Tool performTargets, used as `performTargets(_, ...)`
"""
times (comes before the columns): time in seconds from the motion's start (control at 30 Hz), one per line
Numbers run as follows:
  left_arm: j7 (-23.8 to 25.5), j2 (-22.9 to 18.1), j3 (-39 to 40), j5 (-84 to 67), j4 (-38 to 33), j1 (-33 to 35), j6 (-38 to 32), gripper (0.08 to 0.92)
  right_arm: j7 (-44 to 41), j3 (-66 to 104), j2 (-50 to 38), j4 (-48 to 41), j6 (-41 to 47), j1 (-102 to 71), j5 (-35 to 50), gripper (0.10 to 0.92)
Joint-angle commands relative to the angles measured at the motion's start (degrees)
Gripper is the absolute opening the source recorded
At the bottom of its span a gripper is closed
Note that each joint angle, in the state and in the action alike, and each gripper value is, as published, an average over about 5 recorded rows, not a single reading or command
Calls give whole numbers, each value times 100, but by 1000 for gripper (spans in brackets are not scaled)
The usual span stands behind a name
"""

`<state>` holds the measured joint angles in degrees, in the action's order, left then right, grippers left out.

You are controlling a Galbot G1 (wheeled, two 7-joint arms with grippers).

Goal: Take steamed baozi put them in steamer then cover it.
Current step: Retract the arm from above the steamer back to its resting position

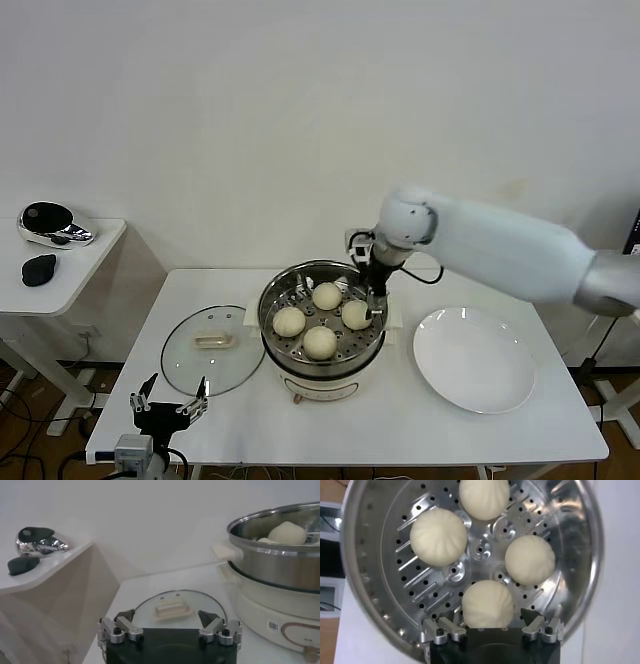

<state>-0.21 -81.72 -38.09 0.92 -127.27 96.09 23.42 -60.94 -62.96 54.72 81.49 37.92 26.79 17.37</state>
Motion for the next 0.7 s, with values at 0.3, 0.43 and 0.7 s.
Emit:
performTargets(0.3,-234,-10,2,-922,287,-132,-620,823,2844,4793,-2974,2306,-907,-3385,1256,823)
performTargets(0.43,-276,37,-2,-925,369,-200,-688,823,3718,6358,-3006,2506,-1105,-4850,1576,823)
performTargets(0.7,-152,57,-11,-543,548,-415,-756,823,4427,9834,-1663,2812,-1914,-8534,1319,823)
